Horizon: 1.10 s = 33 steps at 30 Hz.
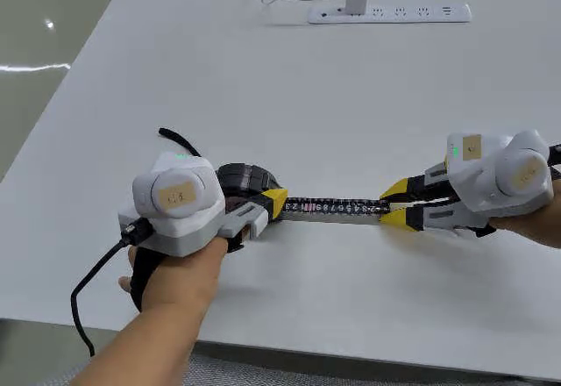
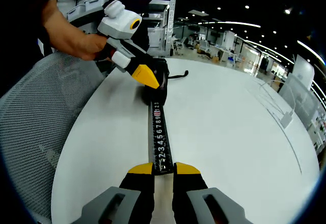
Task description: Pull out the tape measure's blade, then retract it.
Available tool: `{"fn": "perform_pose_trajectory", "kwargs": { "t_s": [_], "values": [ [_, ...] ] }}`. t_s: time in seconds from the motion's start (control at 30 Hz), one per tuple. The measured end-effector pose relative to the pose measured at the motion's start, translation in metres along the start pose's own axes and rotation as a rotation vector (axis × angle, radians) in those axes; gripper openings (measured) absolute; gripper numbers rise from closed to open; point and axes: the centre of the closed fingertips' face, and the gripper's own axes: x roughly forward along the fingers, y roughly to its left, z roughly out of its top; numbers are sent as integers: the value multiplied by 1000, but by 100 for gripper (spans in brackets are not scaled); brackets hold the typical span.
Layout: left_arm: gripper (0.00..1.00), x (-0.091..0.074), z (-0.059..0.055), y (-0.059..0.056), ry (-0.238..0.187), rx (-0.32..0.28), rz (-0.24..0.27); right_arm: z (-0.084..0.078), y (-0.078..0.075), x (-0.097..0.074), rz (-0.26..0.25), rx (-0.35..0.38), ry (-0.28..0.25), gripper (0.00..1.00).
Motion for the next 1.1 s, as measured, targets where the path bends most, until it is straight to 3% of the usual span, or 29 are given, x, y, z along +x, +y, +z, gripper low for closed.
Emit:
{"fn": "perform_pose_trajectory", "kwargs": {
  "t_s": [1.1],
  "values": [
    [52,0,0,-1,-4,-7,2,26,2,31,36,-11,-31,8]
  ]
}}
